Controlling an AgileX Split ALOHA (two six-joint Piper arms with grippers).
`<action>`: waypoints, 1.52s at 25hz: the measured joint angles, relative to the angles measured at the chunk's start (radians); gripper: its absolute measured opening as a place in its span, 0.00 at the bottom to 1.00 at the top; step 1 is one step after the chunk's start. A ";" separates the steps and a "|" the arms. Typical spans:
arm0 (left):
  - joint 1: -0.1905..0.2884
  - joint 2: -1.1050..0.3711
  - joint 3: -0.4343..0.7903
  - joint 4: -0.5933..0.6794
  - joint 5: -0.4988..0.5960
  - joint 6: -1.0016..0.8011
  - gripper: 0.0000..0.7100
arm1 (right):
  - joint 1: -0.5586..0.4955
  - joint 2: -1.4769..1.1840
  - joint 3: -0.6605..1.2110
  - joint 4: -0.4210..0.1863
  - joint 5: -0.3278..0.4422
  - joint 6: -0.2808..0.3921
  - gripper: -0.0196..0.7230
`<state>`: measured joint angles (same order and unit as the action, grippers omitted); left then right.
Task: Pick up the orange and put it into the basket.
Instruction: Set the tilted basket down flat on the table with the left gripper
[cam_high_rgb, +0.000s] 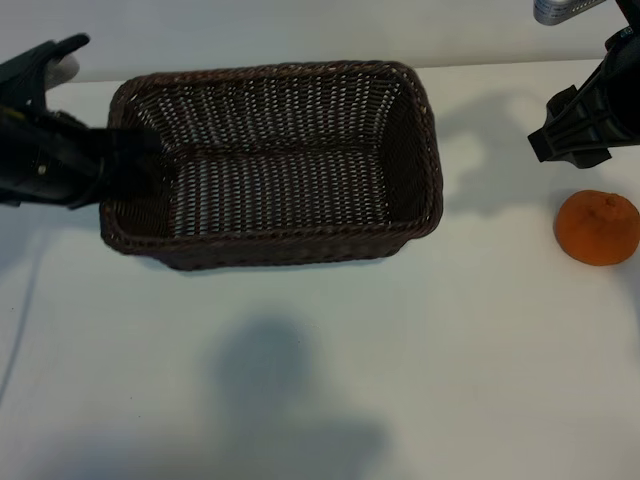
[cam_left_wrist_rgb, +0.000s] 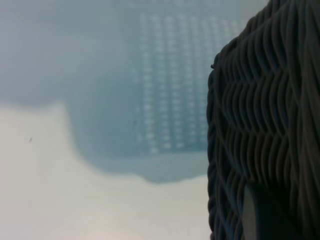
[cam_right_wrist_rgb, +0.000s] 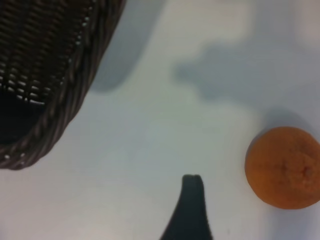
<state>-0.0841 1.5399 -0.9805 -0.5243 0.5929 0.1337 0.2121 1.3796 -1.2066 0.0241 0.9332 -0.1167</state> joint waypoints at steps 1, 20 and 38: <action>0.000 0.018 -0.021 -0.001 0.006 0.001 0.21 | 0.000 0.000 0.000 0.000 0.000 0.000 0.83; -0.143 0.245 -0.139 -0.015 -0.119 -0.060 0.21 | 0.000 0.000 0.000 0.001 0.000 0.000 0.83; -0.144 0.318 -0.139 -0.015 -0.147 -0.058 0.21 | 0.000 0.000 0.000 0.001 0.006 0.001 0.83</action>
<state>-0.2282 1.8582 -1.1191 -0.5396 0.4459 0.0754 0.2121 1.3796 -1.2066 0.0250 0.9395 -0.1158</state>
